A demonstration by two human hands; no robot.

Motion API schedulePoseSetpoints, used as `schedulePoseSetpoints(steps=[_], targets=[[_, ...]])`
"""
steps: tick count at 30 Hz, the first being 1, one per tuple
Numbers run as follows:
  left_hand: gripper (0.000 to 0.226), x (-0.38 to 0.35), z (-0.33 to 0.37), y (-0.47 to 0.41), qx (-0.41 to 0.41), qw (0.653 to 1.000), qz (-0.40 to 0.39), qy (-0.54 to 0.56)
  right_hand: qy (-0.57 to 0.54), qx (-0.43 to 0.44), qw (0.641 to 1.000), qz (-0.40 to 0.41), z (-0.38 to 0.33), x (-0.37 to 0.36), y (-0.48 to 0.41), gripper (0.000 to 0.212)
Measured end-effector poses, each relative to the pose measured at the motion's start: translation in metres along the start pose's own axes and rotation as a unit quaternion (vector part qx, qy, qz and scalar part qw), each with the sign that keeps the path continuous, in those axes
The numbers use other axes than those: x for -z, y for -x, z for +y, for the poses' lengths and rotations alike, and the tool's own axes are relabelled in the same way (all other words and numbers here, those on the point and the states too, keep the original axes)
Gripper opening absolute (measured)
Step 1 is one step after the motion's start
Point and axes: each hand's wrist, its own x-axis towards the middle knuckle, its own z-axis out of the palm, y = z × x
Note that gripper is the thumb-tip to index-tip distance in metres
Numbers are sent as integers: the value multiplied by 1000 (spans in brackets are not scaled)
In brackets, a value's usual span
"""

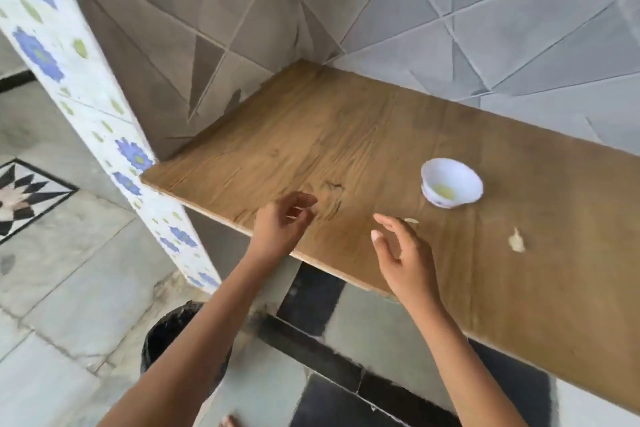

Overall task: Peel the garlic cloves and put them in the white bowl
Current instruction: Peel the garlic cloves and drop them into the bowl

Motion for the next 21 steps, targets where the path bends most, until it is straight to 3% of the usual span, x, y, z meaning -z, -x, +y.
schedulePoseSetpoints(steps=[5, 10, 14, 18, 21], targets=[[18, -103, 41, -16, -69, 986, -73, -130, 161, -59, 984, 45, 89, 80, 29, 53], [36, -164, 63, -28, -84, 963, -129, -223, 273, -128, 953, -20, 135, 102, 46, 64], [28, -181, 66, -39, -89, 942, -158, -283, 294, -127, 947, -40, 136, 104, 45, 66], [11, -174, 85, -55, -114, 971, -113, -179, 292, -126, 947, -38, 137, 106, 47, 69], [10, -181, 115, -85, -165, 974, -85, -129, 304, -130, 943, -39, 139, 106, 48, 66]])
